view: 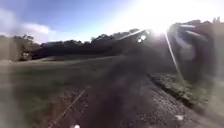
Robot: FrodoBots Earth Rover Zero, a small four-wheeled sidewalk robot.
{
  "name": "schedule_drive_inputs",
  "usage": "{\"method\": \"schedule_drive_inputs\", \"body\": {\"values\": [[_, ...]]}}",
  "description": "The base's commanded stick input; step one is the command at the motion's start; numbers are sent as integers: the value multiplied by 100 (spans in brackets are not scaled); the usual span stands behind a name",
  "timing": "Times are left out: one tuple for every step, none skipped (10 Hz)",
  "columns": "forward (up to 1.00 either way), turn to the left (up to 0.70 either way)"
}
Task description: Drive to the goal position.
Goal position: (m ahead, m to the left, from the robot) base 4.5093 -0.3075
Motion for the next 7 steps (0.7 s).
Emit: {"method": "schedule_drive_inputs", "body": {"values": [[85,0],[85,0],[85,0],[85,-1],[85,-2],[85,-4],[85,-5]]}}
